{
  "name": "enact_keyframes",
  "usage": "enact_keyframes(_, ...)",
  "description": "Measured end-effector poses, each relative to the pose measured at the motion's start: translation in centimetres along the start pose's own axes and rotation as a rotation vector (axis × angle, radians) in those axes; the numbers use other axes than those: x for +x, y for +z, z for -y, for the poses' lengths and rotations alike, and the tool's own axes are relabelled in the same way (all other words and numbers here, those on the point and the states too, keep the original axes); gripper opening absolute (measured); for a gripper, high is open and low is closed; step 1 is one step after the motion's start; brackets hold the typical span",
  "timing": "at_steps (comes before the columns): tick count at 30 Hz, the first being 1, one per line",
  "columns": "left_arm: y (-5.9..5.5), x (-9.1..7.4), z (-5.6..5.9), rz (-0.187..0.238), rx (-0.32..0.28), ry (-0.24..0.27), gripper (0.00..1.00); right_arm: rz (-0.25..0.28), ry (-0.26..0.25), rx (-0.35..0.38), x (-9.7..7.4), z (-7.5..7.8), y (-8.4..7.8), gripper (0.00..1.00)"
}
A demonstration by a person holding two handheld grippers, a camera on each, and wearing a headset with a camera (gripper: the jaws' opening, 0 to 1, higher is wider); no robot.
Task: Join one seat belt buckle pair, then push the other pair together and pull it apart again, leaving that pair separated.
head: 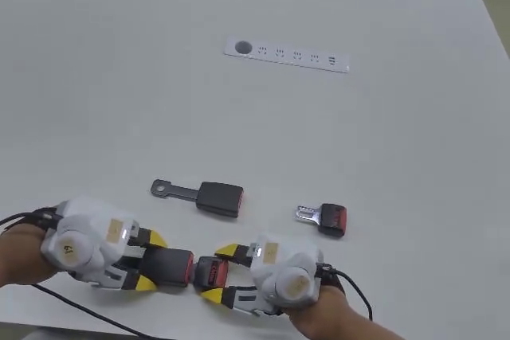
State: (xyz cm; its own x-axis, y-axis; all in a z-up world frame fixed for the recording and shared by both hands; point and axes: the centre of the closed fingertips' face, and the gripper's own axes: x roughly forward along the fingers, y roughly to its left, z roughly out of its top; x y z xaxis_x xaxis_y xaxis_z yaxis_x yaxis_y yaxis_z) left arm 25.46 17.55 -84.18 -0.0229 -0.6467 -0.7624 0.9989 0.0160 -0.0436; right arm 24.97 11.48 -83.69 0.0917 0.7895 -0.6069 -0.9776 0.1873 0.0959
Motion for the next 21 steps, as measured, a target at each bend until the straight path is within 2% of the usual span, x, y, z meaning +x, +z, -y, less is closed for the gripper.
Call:
enact_keyframes(8, 0.1, 0.1, -0.1, -0.005, -0.005, -0.006, 0.33, 0.0, 0.001, 0.008, 0.1, 0.0, 0.0, 0.34)
enact_keyframes(9, 0.1, 0.1, -0.1, -0.013, 0.017, -0.005, 0.33, -0.001, 0.004, 0.015, 0.1, 0.0, 0.0, 0.34)
enact_keyframes(10, 0.2, 0.2, 0.0, -0.022, 0.031, -0.004, 0.34, -0.005, 0.002, -0.01, 0.1, 0.0, 0.1, 0.35)
enact_keyframes(11, 0.2, 0.3, 0.0, -0.026, 0.022, -0.006, 0.34, -0.009, 0.0, -0.013, 0.1, -0.1, 0.1, 0.35)
enact_keyframes(13, 0.3, 0.3, 0.1, -0.04, 0.05, -0.016, 0.34, -0.01, -0.006, -0.021, 0.1, -0.1, 0.0, 0.36)
enact_keyframes(15, 0.3, 0.4, 0.1, -0.058, 0.056, -0.022, 0.34, -0.021, -0.017, -0.049, 0.3, -0.2, -0.1, 0.36)
enact_keyframes(17, 0.5, 0.4, 0.1, -0.075, 0.048, -0.02, 0.35, -0.025, -0.02, -0.037, 0.2, 0.0, 0.0, 0.37)
enact_keyframes(19, 0.5, 0.5, 0.0, -0.088, 0.037, -0.013, 0.35, -0.024, -0.036, -0.032, 0.1, 0.2, 0.1, 0.41)
enact_keyframes(21, 0.5, 0.4, -0.2, -0.114, -0.012, 0.017, 0.37, 0.022, -0.047, 0.002, -0.2, 0.4, 1.0, 0.53)
